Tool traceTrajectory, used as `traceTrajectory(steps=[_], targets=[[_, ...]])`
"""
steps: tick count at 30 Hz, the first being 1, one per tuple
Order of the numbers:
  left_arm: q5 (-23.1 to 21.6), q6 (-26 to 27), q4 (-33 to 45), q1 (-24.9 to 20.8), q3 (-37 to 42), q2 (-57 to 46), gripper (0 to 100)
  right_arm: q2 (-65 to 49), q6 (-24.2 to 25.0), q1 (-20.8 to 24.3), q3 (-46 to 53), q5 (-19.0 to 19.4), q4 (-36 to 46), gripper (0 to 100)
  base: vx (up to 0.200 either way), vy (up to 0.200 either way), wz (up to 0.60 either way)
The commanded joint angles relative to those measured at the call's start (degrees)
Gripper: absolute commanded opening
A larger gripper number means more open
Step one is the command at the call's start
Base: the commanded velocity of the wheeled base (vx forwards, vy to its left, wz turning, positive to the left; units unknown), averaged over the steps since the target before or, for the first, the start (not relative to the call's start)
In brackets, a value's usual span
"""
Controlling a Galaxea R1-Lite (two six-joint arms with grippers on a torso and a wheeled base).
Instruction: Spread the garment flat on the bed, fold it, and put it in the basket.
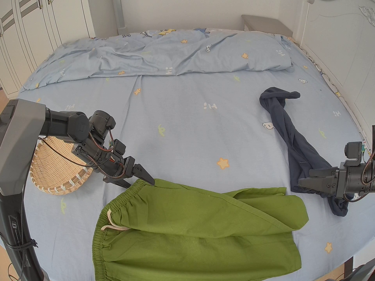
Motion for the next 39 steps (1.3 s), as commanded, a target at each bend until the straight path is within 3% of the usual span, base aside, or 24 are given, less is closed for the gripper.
traceTrajectory(steps=[1, 13, 17, 21, 32, 39], targets=[[-0.1, -0.3, 0.1, -0.2, -0.1, 0.6, 0, 0.1, 0.0, 0.0, -0.1, 0.0, 0.0, 100, 0.0, 0.0, 0.0], [-0.1, -0.5, 0.2, 0.4, 0.0, -0.1, 0, 0.0, 0.0, -0.1, -0.1, 0.0, 0.0, 100, 0.0, 0.0, 0.0], [-0.1, -2.7, 0.0, 0.8, -0.1, -2.3, 0, -0.1, 0.0, -0.1, -0.2, 0.0, 0.0, 100, 0.0, 0.0, 0.0], [-0.6, -5.0, 0.0, 3.5, -0.9, -5.3, 0, -0.1, 0.0, -0.5, -0.3, 0.0, 0.0, 100, 0.0, 0.0, 0.0], [-0.7, -5.2, -0.1, 8.3, -2.2, -6.8, 0, 0.3, 0.0, -0.6, 0.0, -0.1, 0.1, 100, 0.0, 0.0, 0.0], [-0.6, -5.2, -0.1, 7.6, -1.8, -6.7, 0, 5.1, -0.3, -4.3, 1.1, -1.0, 0.0, 100, 0.0, 0.0, 0.0]])
